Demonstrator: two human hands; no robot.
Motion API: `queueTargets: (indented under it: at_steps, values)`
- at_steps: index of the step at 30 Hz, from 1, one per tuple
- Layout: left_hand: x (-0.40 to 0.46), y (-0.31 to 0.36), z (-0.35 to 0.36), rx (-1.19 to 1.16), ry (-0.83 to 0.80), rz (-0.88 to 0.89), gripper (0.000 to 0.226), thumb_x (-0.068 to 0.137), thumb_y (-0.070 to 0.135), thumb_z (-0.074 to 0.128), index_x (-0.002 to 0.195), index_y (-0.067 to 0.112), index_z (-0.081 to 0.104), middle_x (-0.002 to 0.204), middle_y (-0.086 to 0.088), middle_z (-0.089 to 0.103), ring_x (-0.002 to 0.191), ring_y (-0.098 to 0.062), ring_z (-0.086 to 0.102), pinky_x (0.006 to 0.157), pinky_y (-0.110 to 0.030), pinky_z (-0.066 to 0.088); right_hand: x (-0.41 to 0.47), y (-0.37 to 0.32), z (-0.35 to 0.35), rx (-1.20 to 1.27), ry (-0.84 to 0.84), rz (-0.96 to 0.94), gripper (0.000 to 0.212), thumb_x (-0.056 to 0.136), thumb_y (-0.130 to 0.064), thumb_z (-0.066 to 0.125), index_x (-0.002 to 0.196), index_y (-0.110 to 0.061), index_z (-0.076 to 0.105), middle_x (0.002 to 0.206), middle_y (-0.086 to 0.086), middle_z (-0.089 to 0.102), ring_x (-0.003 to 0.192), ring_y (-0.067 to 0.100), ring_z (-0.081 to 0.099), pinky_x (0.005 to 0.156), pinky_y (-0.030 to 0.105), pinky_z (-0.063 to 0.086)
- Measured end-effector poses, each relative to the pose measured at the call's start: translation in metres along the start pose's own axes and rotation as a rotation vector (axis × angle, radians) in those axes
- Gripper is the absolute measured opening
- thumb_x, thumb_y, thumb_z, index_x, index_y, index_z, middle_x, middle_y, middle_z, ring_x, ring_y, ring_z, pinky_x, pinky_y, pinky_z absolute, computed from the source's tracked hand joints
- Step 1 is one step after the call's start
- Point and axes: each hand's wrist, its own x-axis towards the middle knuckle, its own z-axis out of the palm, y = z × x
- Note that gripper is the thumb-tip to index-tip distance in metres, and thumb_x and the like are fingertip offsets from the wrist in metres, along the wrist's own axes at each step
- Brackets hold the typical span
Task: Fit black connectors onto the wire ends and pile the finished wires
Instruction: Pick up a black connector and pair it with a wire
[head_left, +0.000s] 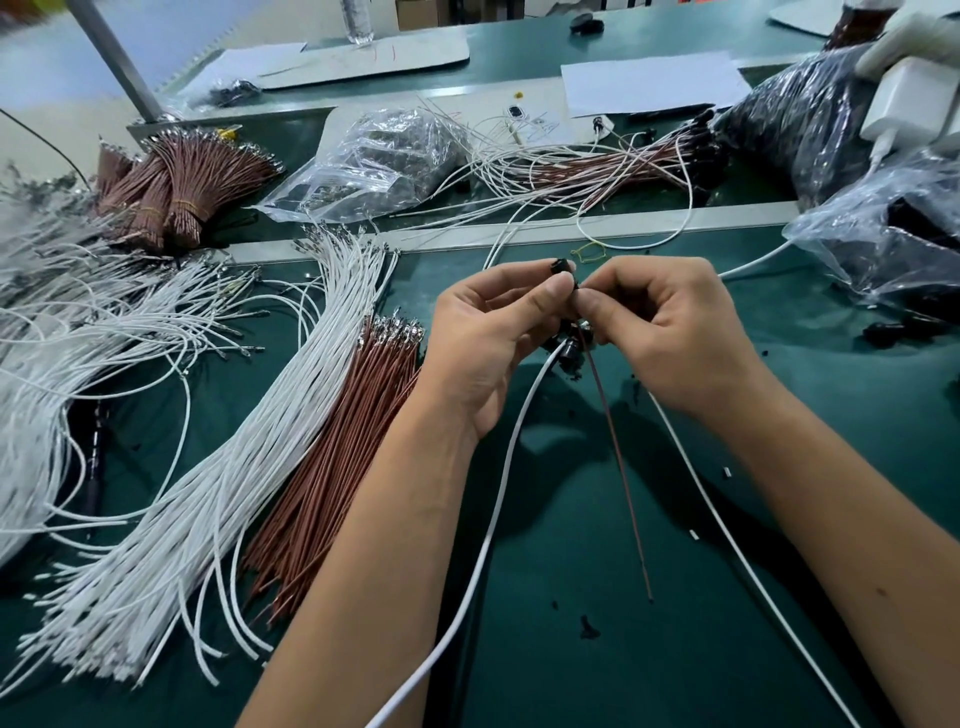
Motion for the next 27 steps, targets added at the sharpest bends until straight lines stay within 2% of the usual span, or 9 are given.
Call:
queueTargets:
  at_steps: [2, 7, 12, 15, 20, 27]
  values:
    - [0.000, -0.001, 0.001, -0.003, -0.002, -0.002, 0.018, 0.076, 0.008, 0.076, 0.093, 0.006, 0.075, 0.083, -0.007, 0.076, 0.073, -0.013, 0.069, 0.072, -0.020, 0.055, 0.001, 0.002, -0.001, 0.006, 0.003, 0.002, 0.015, 0.096, -0.006, 0.070, 0.081, -0.005, 0.073, 0.058, -0.001, 0.058, 0.053, 0.003, 0.046, 0.051, 0.017, 0.037]
    - [0.000, -0.003, 0.003, -0.001, 0.008, 0.041, 0.013, 0.087, -0.003, 0.068, 0.093, 0.006, 0.075, 0.084, -0.008, 0.076, 0.076, -0.015, 0.070, 0.075, -0.021, 0.056, 0.001, 0.007, -0.001, -0.001, -0.005, -0.027, 0.014, 0.096, -0.011, 0.069, 0.083, -0.009, 0.074, 0.065, 0.008, 0.063, 0.058, 0.008, 0.051, 0.054, 0.025, 0.042]
    - [-0.002, -0.001, 0.006, 0.008, -0.003, 0.178, 0.016, 0.079, -0.003, 0.071, 0.094, 0.001, 0.073, 0.085, -0.009, 0.076, 0.080, -0.019, 0.070, 0.080, -0.027, 0.058, 0.003, 0.011, -0.001, -0.060, -0.009, -0.101, 0.013, 0.098, -0.011, 0.069, 0.085, -0.009, 0.069, 0.067, 0.004, 0.059, 0.063, 0.009, 0.048, 0.056, 0.029, 0.041]
    - [-0.002, 0.001, 0.007, 0.044, -0.059, 0.298, 0.020, 0.075, -0.006, 0.073, 0.094, 0.001, 0.072, 0.086, -0.008, 0.075, 0.082, -0.019, 0.069, 0.085, -0.029, 0.058, 0.002, 0.007, 0.000, -0.093, 0.067, -0.186, 0.009, 0.098, -0.009, 0.070, 0.090, -0.007, 0.072, 0.074, -0.001, 0.064, 0.069, 0.009, 0.057, 0.061, 0.028, 0.046]
    - [-0.004, 0.004, 0.008, 0.180, -0.150, 0.426, 0.038, 0.073, -0.020, 0.075, 0.103, 0.003, 0.071, 0.086, -0.019, 0.062, 0.078, -0.015, 0.062, 0.076, -0.023, 0.056, -0.001, 0.000, -0.001, -0.195, 0.160, -0.277, 0.007, 0.097, -0.004, 0.069, 0.097, -0.005, 0.076, 0.086, 0.001, 0.071, 0.078, 0.012, 0.064, 0.066, 0.020, 0.045]
    - [-0.005, 0.007, 0.012, 0.195, -0.153, 0.514, 0.043, 0.069, -0.022, 0.077, 0.102, 0.005, 0.070, 0.085, -0.012, 0.064, 0.082, -0.024, 0.061, 0.078, -0.029, 0.056, -0.002, -0.003, -0.001, -0.221, 0.163, -0.335, 0.011, 0.096, 0.004, 0.067, 0.099, -0.002, 0.075, 0.087, 0.005, 0.069, 0.077, 0.019, 0.064, 0.062, 0.026, 0.048]
